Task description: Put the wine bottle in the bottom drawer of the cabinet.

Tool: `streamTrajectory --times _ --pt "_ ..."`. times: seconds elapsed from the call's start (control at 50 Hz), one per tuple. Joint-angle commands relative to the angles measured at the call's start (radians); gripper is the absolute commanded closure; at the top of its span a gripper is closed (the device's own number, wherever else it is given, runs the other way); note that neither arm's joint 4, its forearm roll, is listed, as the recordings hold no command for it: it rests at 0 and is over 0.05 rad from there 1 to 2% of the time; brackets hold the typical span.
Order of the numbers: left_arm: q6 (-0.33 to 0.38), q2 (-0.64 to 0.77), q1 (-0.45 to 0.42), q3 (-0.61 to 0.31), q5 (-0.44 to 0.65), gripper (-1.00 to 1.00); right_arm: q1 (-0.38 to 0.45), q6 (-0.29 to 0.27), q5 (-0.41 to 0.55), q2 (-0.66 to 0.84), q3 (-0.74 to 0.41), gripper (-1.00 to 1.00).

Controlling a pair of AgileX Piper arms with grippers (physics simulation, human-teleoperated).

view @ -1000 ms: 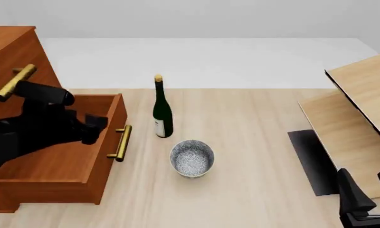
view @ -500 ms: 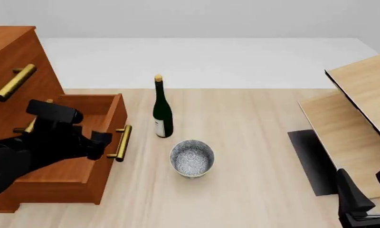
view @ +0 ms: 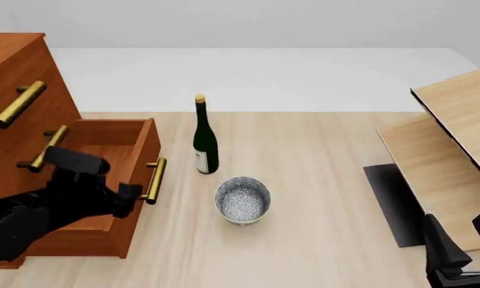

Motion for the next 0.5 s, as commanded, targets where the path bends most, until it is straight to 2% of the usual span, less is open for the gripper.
streamTrajectory --times 0.02,0.5 --pt "0.005 0.039 0.009 0.048 -0.067 -1.00 0.006 0.001 0.001 0.003 0.000 -1.00" --pt "-0.011 0.096 -0.014 0.089 -0.148 -1.00 0.019 -0.001 0.002 0.011 0.001 -1.00"
